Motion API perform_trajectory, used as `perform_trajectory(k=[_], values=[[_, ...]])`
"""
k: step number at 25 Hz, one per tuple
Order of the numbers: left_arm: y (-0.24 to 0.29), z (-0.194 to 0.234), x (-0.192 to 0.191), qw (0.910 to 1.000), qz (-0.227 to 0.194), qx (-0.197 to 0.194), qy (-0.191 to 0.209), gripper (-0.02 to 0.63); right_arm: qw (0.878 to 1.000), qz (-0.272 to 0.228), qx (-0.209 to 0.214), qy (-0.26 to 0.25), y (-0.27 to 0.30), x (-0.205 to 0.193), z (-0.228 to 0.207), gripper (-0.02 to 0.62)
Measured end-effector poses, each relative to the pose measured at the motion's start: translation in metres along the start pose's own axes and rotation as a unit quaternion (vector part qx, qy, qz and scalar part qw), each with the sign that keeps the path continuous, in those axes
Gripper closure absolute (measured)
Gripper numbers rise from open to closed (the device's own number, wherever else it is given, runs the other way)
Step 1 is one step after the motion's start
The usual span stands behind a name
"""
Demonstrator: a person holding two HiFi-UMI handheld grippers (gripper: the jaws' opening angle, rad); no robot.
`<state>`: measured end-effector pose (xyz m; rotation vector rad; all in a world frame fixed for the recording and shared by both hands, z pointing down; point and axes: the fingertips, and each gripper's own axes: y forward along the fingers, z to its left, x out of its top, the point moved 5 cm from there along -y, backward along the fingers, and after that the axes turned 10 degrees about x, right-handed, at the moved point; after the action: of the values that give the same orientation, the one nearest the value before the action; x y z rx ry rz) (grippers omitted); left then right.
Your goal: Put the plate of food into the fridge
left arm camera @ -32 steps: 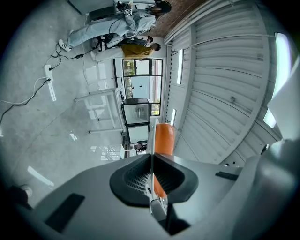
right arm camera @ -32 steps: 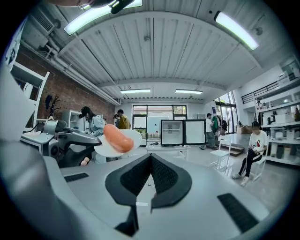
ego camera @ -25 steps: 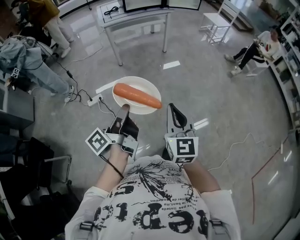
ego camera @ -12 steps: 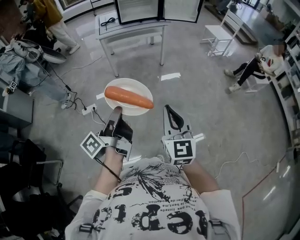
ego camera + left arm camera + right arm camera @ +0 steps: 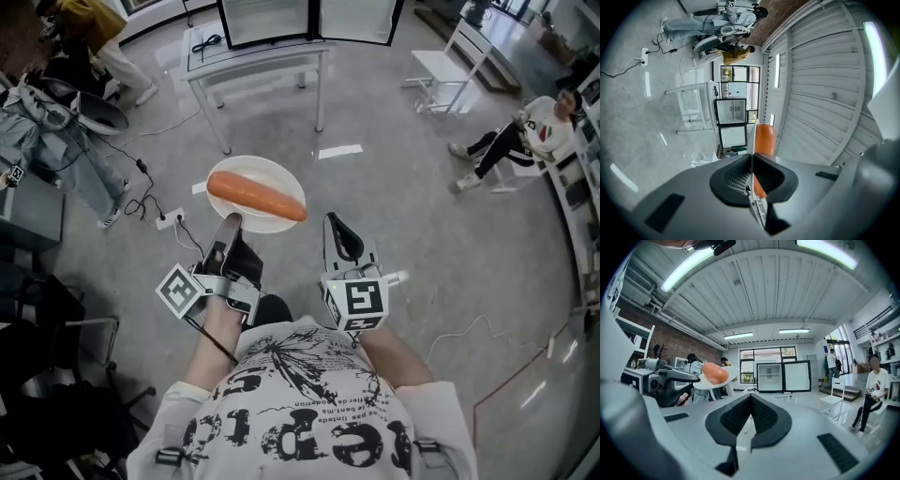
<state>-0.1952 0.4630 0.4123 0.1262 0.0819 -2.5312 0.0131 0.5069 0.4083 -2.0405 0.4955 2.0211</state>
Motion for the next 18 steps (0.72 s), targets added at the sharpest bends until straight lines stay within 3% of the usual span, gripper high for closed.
perform_trajectory(k=[6,11,18], values=[[0.05,0.007,0.025,1.0,0.006,0.004,-0.007,0.581,1.0,0.024,-0.01,-0.009,0.044,-0.012,-0.025,0.594],[0.104,0.016,0.073,0.9999,0.012,0.005,-0.006,0.581,1.0,0.024,-0.007,0.004,0.108,-0.005,-0.039,0.594],[0.175,0.016,0.146,0.9998,0.018,0.0,-0.003,0.581,0.999,0.017,-0.022,-0.016,0.196,0.019,-0.059,0.594]])
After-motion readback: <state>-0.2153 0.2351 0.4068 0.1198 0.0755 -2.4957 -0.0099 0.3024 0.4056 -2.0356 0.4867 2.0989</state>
